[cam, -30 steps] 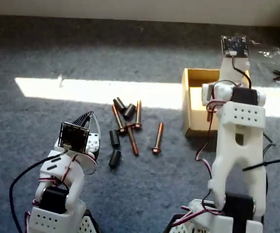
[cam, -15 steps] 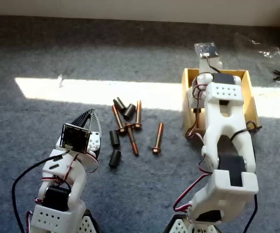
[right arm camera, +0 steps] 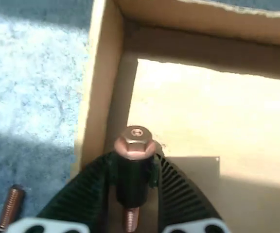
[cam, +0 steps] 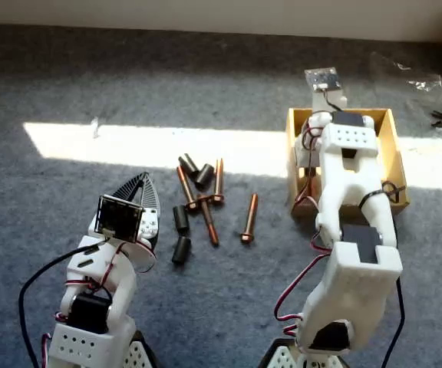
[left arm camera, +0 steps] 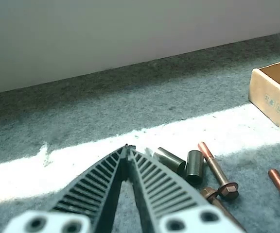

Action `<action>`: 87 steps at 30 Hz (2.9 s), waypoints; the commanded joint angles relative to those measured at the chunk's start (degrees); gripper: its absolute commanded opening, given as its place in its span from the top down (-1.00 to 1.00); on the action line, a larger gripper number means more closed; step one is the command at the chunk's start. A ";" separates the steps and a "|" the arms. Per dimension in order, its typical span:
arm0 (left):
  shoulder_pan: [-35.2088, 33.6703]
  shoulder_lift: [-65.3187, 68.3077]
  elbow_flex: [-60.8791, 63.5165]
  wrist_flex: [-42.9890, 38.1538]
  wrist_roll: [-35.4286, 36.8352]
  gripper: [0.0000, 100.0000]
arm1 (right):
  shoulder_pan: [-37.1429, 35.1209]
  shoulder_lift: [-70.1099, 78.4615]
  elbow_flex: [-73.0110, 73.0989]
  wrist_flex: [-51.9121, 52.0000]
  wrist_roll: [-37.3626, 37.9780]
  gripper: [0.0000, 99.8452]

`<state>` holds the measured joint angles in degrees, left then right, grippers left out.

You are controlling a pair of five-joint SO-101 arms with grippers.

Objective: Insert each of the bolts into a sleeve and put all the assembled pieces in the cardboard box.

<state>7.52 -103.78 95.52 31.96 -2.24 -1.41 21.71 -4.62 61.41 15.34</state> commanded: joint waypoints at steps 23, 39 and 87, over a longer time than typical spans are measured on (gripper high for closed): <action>0.22 -0.66 0.22 -1.23 -2.55 0.99 | 3.82 -4.53 -8.84 1.45 0.44 0.82; 0.22 -0.66 0.13 -1.32 -2.55 0.99 | -5.41 -20.88 -10.77 18.33 0.44 0.83; -7.69 -0.40 -4.79 2.37 3.69 0.99 | -24.75 -46.29 -12.53 38.46 0.44 0.97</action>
<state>0.40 -103.69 94.81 32.40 0.84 -25.67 -18.37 -17.89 99.47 15.43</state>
